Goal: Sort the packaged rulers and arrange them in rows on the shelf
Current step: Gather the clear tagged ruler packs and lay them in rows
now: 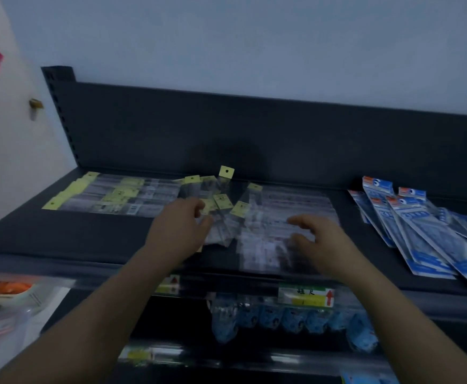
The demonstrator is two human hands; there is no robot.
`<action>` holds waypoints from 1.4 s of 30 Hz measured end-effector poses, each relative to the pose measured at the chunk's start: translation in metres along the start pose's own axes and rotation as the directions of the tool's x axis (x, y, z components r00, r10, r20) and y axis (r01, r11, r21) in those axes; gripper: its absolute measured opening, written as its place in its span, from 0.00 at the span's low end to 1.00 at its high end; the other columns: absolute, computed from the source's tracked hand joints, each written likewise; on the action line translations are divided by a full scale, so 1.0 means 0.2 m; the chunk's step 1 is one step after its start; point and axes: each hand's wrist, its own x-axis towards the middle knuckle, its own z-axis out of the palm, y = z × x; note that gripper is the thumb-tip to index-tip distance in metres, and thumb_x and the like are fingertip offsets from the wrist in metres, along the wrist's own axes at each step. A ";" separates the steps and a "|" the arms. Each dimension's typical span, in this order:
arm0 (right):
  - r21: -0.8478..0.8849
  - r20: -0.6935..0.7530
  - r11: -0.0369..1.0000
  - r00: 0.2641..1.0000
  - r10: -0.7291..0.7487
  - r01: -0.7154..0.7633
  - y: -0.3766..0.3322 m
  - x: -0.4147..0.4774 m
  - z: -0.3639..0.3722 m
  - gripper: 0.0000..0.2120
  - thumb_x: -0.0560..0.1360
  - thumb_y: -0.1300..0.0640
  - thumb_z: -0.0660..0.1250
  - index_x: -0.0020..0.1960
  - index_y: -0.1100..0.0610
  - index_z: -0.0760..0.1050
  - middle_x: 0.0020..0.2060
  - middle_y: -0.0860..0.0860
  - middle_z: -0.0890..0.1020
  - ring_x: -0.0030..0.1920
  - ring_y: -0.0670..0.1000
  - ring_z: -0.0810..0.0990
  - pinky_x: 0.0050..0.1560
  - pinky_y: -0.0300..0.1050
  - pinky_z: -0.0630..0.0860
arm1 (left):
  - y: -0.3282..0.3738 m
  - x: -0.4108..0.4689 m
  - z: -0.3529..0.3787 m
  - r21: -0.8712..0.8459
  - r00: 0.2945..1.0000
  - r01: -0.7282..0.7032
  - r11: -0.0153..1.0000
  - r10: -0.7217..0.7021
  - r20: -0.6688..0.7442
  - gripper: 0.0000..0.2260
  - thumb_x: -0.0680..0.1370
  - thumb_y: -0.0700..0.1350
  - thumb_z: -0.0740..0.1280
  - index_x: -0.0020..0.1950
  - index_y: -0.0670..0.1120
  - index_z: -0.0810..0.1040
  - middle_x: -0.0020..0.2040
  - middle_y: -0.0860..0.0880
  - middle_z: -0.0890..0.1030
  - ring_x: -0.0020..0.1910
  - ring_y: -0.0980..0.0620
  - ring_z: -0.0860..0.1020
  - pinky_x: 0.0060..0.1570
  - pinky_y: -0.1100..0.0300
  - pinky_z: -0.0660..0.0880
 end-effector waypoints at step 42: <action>0.656 -0.231 0.747 0.915 0.332 -0.105 -0.72 0.42 0.59 0.04 0.70 0.62 0.74 0.41 0.59 0.78 0.35 0.53 0.82 0.36 0.49 0.79 0.38 0.38 0.76 | -0.54 0.37 -0.24 -0.917 0.946 0.325 0.230 -0.092 0.312 0.06 0.80 0.38 0.62 0.49 0.41 0.79 0.43 0.46 0.85 0.39 0.52 0.83 0.48 0.55 0.80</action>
